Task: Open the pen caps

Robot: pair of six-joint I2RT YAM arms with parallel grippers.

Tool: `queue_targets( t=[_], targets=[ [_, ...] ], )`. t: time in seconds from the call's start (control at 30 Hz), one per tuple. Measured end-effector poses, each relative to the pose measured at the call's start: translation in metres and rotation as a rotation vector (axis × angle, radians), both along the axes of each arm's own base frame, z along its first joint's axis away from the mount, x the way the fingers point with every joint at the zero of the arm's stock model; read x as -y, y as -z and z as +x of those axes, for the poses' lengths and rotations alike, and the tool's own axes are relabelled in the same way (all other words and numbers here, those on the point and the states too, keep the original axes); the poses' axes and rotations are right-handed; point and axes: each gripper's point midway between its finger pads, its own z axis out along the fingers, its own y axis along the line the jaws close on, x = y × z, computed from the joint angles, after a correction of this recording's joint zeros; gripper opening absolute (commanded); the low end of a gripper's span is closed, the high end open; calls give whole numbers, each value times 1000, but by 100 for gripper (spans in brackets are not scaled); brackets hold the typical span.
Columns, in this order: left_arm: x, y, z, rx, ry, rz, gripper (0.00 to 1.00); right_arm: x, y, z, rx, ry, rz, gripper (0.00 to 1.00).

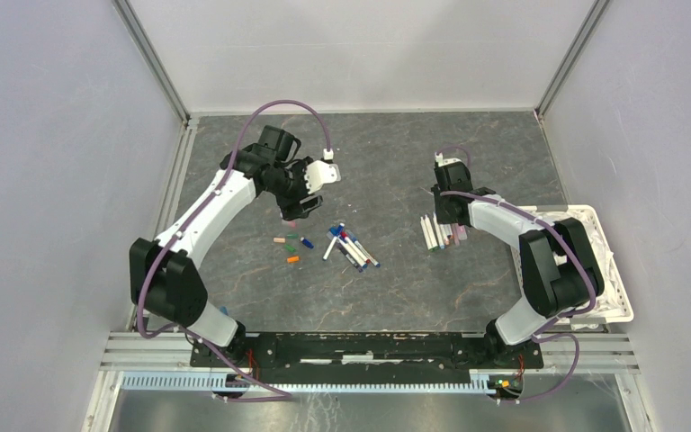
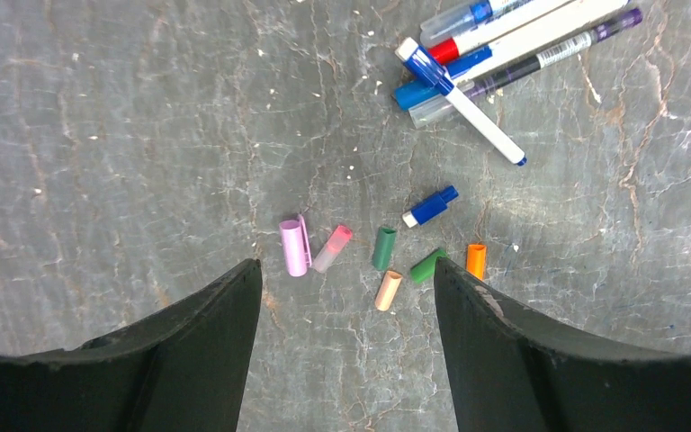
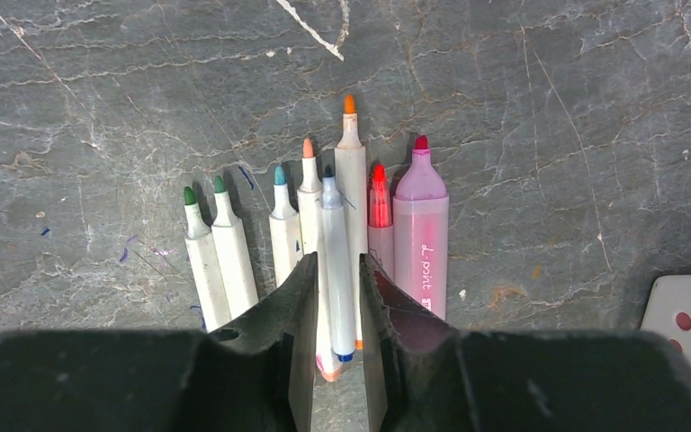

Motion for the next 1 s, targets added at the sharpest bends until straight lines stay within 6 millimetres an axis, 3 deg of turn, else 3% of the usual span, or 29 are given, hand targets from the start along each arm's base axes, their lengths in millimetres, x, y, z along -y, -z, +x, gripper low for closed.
queue_targets(
  t=[0.13, 0.3, 0.73, 0.77, 0.9, 1.0],
  targets=[
    [0, -20, -4, 18, -10, -22, 78, 0, 0, 0, 0, 1, 0, 19],
    [0, -30, -10, 22, -7, -36, 79, 0, 0, 0, 1, 2, 1, 8],
    [-3, -46, -19, 35, -23, -54, 79, 5, 10, -10, -29, 9, -17, 6],
    [-3, -48, -19, 39, -24, -56, 79, 5, 10, -10, -28, 9, -17, 7],
    [-2, -57, -18, 57, -35, -71, 97, 2, 10, -11, -31, 6, -2, 20],
    [-2, -65, -17, 80, -44, -85, 100, -9, 3, -12, -16, -17, 22, 31]
  ],
)
